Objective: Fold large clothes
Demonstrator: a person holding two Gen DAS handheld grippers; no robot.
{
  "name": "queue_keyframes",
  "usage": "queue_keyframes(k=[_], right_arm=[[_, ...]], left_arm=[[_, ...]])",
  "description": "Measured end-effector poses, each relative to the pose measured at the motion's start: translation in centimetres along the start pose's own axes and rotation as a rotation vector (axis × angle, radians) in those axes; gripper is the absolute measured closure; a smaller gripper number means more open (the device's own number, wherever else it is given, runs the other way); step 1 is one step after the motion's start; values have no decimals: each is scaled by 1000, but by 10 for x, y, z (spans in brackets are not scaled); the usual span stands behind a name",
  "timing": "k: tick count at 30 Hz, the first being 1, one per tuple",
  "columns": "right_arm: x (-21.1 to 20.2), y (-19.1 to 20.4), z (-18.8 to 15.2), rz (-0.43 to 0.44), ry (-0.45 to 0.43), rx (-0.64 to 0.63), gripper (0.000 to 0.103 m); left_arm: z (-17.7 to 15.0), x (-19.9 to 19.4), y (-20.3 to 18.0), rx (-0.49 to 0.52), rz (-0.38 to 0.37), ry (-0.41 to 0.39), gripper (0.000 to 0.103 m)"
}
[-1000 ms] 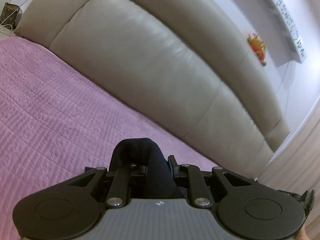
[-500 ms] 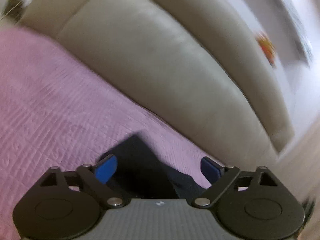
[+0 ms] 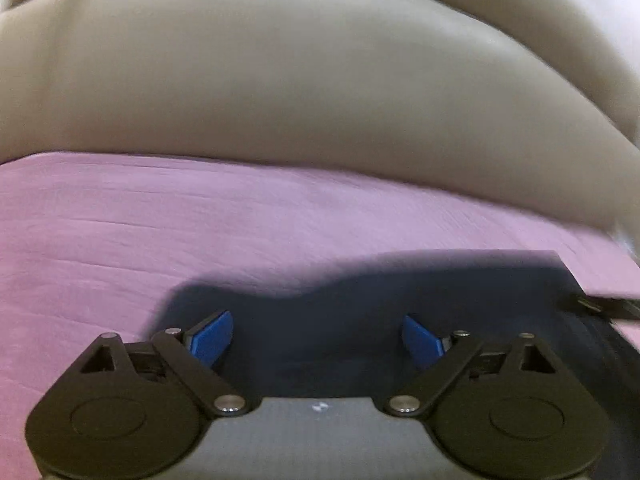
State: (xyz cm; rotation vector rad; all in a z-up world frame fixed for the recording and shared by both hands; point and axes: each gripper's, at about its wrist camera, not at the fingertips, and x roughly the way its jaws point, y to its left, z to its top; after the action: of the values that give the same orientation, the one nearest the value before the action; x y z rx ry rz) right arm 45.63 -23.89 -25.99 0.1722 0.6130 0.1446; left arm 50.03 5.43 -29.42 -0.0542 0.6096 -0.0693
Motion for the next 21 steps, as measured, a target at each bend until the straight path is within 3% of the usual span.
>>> queue_keyframes(k=[2, 3, 6, 8, 10, 11, 14, 15, 17, 18, 19, 21], right_arm=[[-10, -4, -1, 60, 45, -2, 18], [-17, -6, -4, 117, 64, -18, 18], [-32, 10, -17, 254, 184, -184, 17], [-28, 20, -34, 200, 292, -342, 17], [-26, 6, -46, 146, 326, -362, 13], [-26, -10, -46, 133, 333, -302, 0], [-32, -48, -43, 162, 347, -178, 0], [-34, -50, -41, 149, 352, -162, 0], [-52, -43, -33, 94, 349, -160, 0], [-62, -35, -31, 79, 340, -173, 1], [-75, -25, -28, 114, 318, -195, 1], [-95, 2, -29, 256, 273, -269, 1]], left_arm=[[6, 5, 10, -24, 101, 58, 17], [8, 2, 14, -22, 90, 94, 18], [2, -26, 15, 8, -128, 160, 4], [-19, -43, 11, 92, -216, 193, 0], [-46, -46, 13, 196, -158, 268, 0], [-58, -48, 22, 204, -164, 278, 0], [-76, -65, 62, 121, -139, 282, 0], [-77, -66, 75, 85, -85, 308, 0], [-79, -76, 98, -7, -98, 317, 0], [-78, -84, 99, 7, -45, 320, 2], [-74, -94, 95, 42, -15, 311, 4], [-65, -119, 79, 100, -60, 262, 7]])
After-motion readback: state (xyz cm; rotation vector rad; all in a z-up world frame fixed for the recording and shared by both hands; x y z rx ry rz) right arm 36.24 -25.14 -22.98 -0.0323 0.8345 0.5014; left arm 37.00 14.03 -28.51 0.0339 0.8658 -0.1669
